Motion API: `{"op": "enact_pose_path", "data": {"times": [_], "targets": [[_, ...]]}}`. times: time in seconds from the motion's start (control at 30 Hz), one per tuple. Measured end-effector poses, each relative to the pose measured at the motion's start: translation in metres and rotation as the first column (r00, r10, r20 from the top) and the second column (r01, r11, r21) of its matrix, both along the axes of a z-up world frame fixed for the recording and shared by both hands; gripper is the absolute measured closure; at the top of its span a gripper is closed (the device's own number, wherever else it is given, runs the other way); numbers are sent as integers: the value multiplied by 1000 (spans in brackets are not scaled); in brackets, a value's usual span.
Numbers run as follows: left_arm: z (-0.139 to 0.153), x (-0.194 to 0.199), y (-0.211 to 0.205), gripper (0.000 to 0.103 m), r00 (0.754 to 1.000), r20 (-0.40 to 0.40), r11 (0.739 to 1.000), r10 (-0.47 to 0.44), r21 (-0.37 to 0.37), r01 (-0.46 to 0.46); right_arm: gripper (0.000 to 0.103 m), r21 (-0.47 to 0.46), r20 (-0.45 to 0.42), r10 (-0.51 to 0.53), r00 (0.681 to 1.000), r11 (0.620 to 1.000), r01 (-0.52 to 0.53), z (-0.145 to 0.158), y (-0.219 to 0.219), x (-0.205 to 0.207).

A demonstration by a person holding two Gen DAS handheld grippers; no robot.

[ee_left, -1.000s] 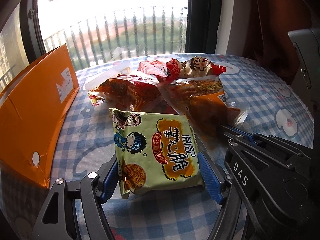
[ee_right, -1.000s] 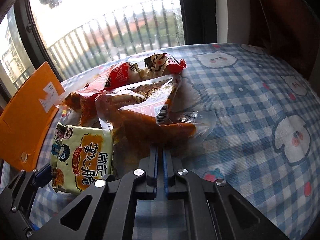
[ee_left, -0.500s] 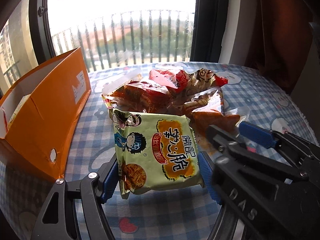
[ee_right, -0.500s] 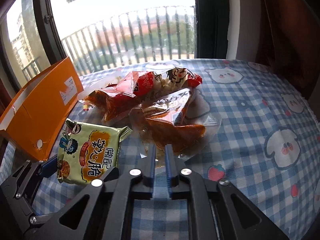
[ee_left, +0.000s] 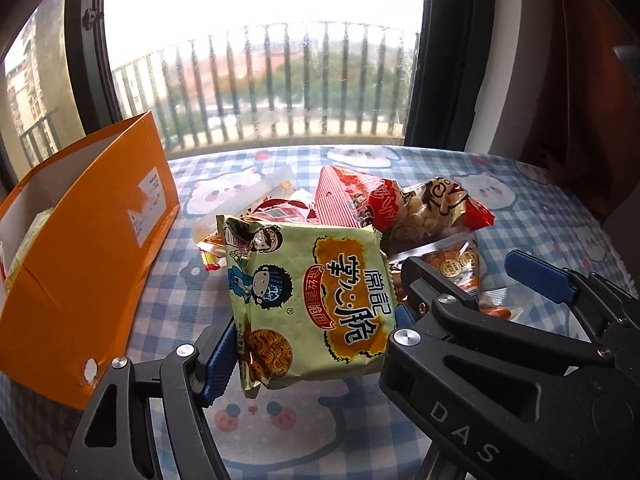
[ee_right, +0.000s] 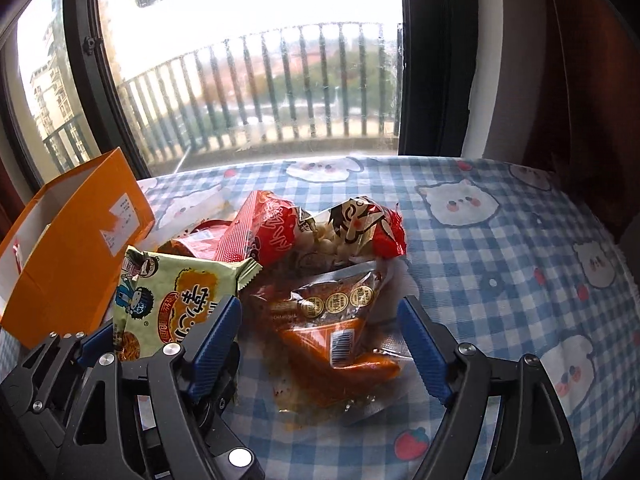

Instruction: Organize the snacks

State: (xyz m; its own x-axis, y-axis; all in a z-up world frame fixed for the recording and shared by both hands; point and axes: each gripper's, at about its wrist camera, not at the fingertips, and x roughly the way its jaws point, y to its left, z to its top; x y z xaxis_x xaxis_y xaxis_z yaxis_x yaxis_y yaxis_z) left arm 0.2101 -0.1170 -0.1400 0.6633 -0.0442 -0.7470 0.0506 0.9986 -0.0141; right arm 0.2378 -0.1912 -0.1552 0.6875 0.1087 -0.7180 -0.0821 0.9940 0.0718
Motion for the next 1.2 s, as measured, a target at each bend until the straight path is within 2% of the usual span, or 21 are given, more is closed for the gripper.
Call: {"op": "enact_pose_path", "data": {"times": [0.17, 0.33, 0.47, 0.53, 0.8, 1.2], "targets": [[-15, 4, 1, 28, 999, -49, 1000, -6, 3, 7, 20, 9, -55, -14, 998, 1000, 14, -21, -5, 13], [-18, 1, 2, 28, 999, -42, 1000, -5, 2, 5, 21, 22, -77, -16, 997, 1000, 18, -34, -6, 17], [-22, -1, 2, 28, 999, -50, 1000, -12, 0, 12, 34, 42, -93, 26, 995, 999, -22, -40, -4, 21], [-22, 1, 1, 28, 998, -51, 1000, -20, -1, 20, 36, 17, -84, 29, 996, 999, -27, -39, 2, 17], [-20, -11, 8, 28, 996, -59, 998, -67, -19, 66, 43, 19, -91, -21, 996, 1000, 23, -34, 2, -4], [6, -50, 23, 28, 996, 8, 996, -87, -33, 87, 44, 31, -56, -65, 996, 997, 67, -10, 12, -47]]}}
